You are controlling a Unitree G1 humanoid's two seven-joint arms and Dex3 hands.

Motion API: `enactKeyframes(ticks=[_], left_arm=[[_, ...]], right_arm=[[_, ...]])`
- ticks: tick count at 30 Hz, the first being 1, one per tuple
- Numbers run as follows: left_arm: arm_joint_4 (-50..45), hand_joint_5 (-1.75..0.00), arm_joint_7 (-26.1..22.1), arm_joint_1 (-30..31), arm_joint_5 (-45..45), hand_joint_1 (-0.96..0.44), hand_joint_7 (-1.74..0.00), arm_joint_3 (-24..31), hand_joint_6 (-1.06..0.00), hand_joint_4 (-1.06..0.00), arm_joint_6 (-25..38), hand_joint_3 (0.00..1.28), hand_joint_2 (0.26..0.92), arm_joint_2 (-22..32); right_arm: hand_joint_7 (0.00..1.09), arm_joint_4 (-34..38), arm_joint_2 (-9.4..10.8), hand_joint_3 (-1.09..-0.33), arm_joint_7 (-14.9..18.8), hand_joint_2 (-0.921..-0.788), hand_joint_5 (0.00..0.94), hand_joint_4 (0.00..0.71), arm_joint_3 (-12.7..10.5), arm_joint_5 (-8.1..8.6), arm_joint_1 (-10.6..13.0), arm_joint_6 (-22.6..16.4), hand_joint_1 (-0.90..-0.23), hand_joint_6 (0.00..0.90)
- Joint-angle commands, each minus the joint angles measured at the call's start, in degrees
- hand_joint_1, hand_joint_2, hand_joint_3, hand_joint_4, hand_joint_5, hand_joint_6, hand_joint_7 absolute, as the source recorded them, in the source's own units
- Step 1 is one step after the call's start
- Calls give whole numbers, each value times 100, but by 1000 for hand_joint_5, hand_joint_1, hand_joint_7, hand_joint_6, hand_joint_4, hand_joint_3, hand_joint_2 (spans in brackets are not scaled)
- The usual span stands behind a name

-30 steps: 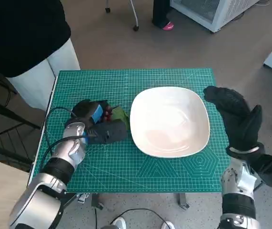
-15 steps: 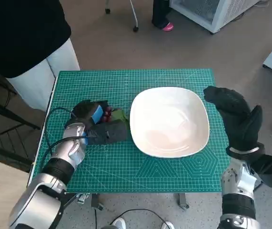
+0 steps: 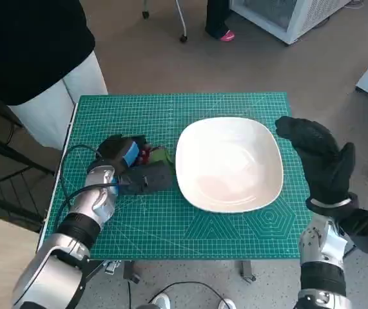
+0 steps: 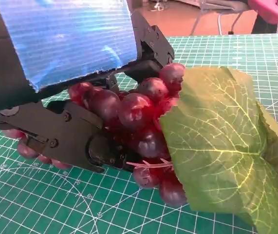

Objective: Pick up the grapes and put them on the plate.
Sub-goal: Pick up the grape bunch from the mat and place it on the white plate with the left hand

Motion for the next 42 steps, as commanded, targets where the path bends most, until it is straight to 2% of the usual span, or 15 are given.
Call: enactKeyframes(ticks=[1, 8, 17, 22, 28, 36, 42], left_arm=[[-37, -1151, -287, 280, -74, 0, -1171, 18, -638, -684, 225, 60, 920, 28], [-369, -1153, -452, 343, -95, 0, -1177, 71, -634, -680, 391, 64, 920, 122], [-2454, -1334, -1258, 793, -28, 0, -1142, 374, -592, -579, 1308, 130, 921, 624], [-3453, -1311, -1580, 1016, 33, 0, -1162, 532, -579, -595, 1722, 129, 921, 817], [-4582, -1341, -1951, 1225, 166, 1, -1089, 706, -583, -629, 2120, 120, 921, 1096], [-5666, -1403, -2179, 1442, 284, 4, -1065, 958, -568, -602, 2391, 144, 921, 1376], [-6197, -1309, -2219, 1598, 423, 1, -1186, 1090, -551, -598, 2525, 141, 921, 1435]], right_arm=[[1, 32, 21, -517, -10, -921, 0, 557, 5, -2, 129, 86, -392, 509], [1, 30, 33, -516, -19, -921, 0, 557, 9, -2, 131, 96, -392, 509], [2, 105, 97, -508, -66, -921, 1, 559, 26, -33, 90, 85, -393, 511], [1, 106, 133, -508, -116, -921, 1, 559, 49, -65, 68, 69, -393, 511], [1, 120, 164, -510, -164, -921, 0, 558, 66, -80, 34, 84, -389, 510], [0, 137, 201, -512, -172, -921, 0, 557, 94, -66, 16, 70, -389, 508], [0, 240, 200, -512, -123, -921, 0, 557, 80, -25, -34, 62, -388, 508]])
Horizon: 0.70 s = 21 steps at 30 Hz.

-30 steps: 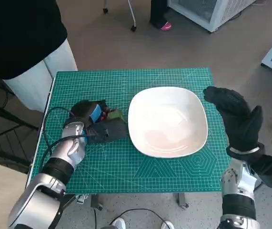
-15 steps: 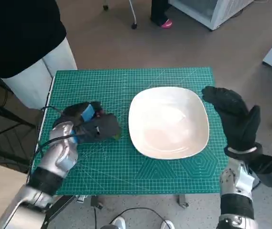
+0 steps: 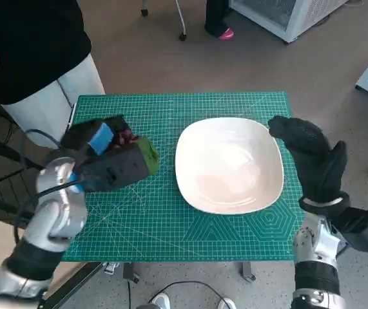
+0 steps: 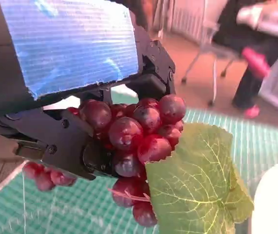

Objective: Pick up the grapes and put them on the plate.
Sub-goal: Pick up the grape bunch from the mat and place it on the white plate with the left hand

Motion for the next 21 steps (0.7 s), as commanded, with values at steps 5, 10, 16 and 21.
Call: enactKeyframes(ticks=[5, 10, 16, 21], left_arm=[[-584, -1279, -17, 282, 194, 1, -1212, 167, -553, -599, 125, 136, 921, 44], [-509, -1298, 1, 259, 222, 1, -1185, 170, -564, -595, 116, 134, 921, -8], [-427, -1305, -80, 169, 236, 1, -1180, 122, -572, -586, 112, 134, 921, -26], [-318, -1312, -139, 46, 257, 1, -1163, 37, -578, -590, 72, 131, 921, -77]], right_arm=[[0, 197, 43, -512, 64, -921, 0, 557, -28, 33, -32, 44, -391, 508], [0, 226, 50, -509, 103, -921, 0, 558, -29, 44, -56, 38, -397, 509], [0, 275, 35, -507, 178, -921, 0, 558, -50, 64, -84, 40, -397, 509], [1, 261, 13, -506, 237, -921, 0, 558, -69, 72, -74, 32, -397, 509]])
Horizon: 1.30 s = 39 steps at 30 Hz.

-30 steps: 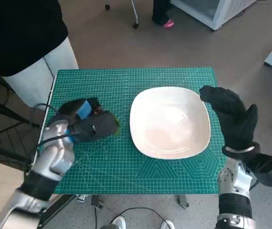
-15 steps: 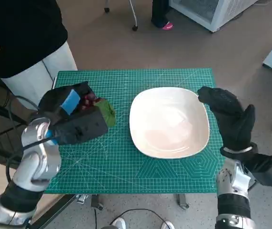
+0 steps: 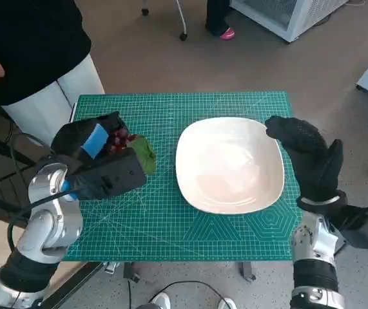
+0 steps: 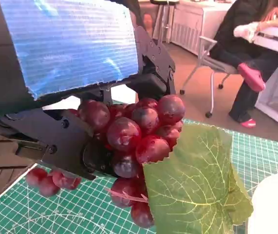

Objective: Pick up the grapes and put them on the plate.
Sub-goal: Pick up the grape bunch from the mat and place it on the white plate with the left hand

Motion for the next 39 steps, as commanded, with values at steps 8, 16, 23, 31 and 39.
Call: enactKeyframes(ticks=[8, 16, 23, 31, 39], left_arm=[[393, -1358, -143, -594, 266, 1, -1106, -415, -565, -610, 45, 135, 921, -391], [865, -1389, -181, -1189, 339, 3, -1027, -808, -607, -615, -99, 120, 921, -917], [1519, -1289, -158, -1769, 260, 2, -1150, -1045, -605, -610, -310, 111, 921, -1388], [2046, -1195, -49, -2159, 192, 1, -1171, -1115, -645, -648, -603, 71, 921, -1781], [2512, -1178, 65, -2477, 126, 1, -1137, -1153, -666, -677, -895, 54, 919, -2147]], right_arm=[[0, 96, -46, -501, 146, -921, 0, 555, -86, 55, 15, 59, -394, 507], [2, -18, -71, -496, 115, -921, 2, 558, -101, 40, 60, 97, -391, 510], [3, -193, -91, -492, 4, -921, 2, 561, -110, -13, 166, 76, -391, 513], [5, -344, -101, -488, -167, -921, 3, 563, -110, -79, 275, 49, -391, 517], [5, -484, -99, -486, -355, -921, 3, 565, -84, -134, 369, 36, -391, 519]])
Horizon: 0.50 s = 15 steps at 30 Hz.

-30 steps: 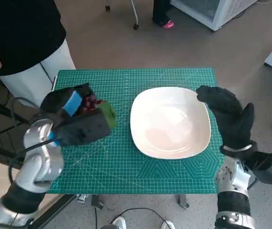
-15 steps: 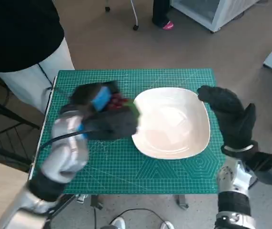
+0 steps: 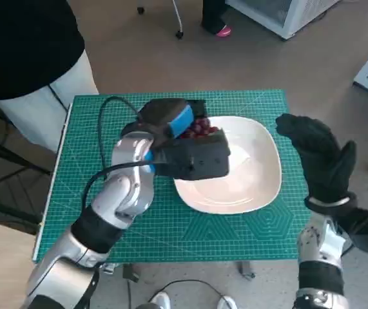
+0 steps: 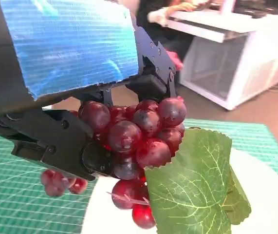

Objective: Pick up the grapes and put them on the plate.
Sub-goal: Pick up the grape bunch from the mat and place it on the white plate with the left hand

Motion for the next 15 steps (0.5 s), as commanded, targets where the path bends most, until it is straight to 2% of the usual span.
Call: enactKeyframes(ticks=[1, 6, 15], left_arm=[[239, -1191, 134, -280, -70, 1, -1109, -37, -667, -688, -188, 53, 917, -193], [535, -1232, 220, -419, -120, 3, -1006, -55, -661, -742, -338, 53, 912, -413], [1338, -1192, 422, -645, -179, 1, -1087, -127, -625, -739, -693, 51, 919, -662]], right_arm=[[5, -69, -18, -486, -138, -921, 3, 565, 24, -102, 184, 19, -391, 519], [4, -133, -8, -488, -231, -921, 2, 565, 55, -132, 228, 1, -390, 518], [3, -205, -7, -494, -327, -921, 3, 568, 96, -153, 280, -12, -388, 516]])
